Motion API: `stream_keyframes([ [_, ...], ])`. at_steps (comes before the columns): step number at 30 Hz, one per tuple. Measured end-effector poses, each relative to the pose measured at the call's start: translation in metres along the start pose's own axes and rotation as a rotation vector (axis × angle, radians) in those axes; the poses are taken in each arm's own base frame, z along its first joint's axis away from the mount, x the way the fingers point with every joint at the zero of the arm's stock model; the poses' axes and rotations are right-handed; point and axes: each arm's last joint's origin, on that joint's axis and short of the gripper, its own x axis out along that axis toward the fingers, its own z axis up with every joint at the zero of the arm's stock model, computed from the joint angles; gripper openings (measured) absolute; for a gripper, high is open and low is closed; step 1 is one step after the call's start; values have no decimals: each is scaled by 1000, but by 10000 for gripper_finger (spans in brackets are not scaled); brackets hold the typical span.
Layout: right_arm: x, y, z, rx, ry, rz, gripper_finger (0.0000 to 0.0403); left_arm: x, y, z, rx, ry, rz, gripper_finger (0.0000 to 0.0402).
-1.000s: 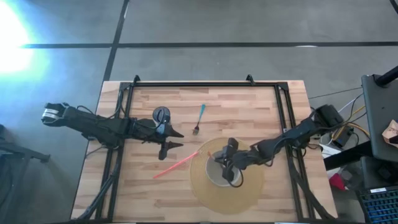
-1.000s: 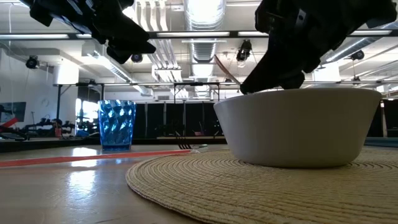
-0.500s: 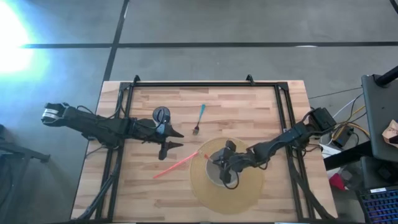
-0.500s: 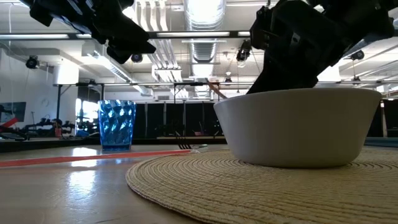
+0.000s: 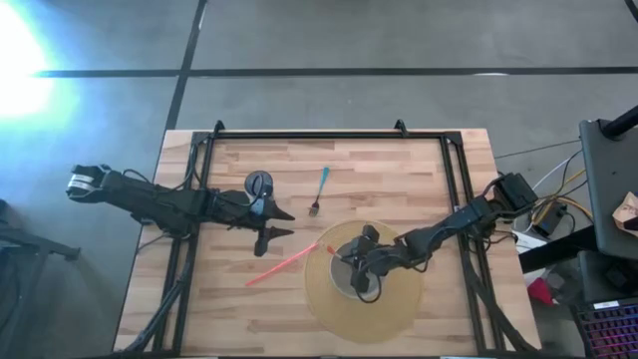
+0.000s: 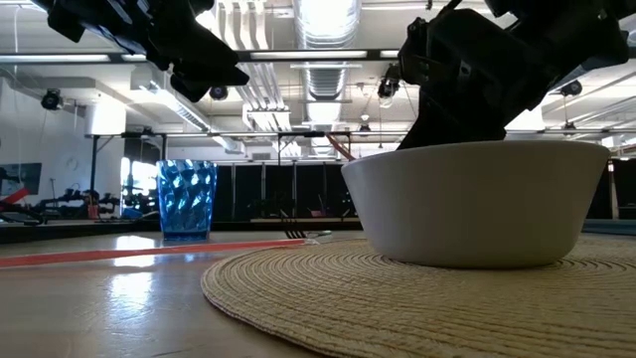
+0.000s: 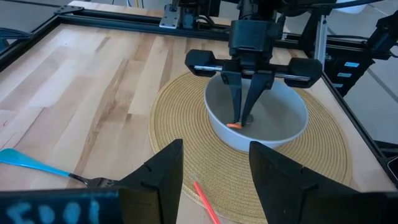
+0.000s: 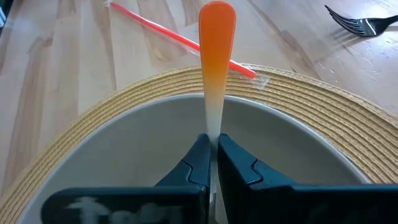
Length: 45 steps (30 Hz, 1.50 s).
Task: Pick & Place Utensil
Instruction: Put the orange spoon into the gray bowl, then put the blue cup on the yellow mat
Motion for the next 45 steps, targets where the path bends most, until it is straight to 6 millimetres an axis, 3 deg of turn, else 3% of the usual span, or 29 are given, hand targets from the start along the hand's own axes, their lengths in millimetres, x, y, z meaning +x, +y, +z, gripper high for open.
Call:
stream_keyframes([
  [32,0,-1,-2,-2,28,-17,15,0,0,0,0,0,0,175],
  [45,-1,-1,-1,1,32,-16,107,0,0,0,0,0,0,175],
])
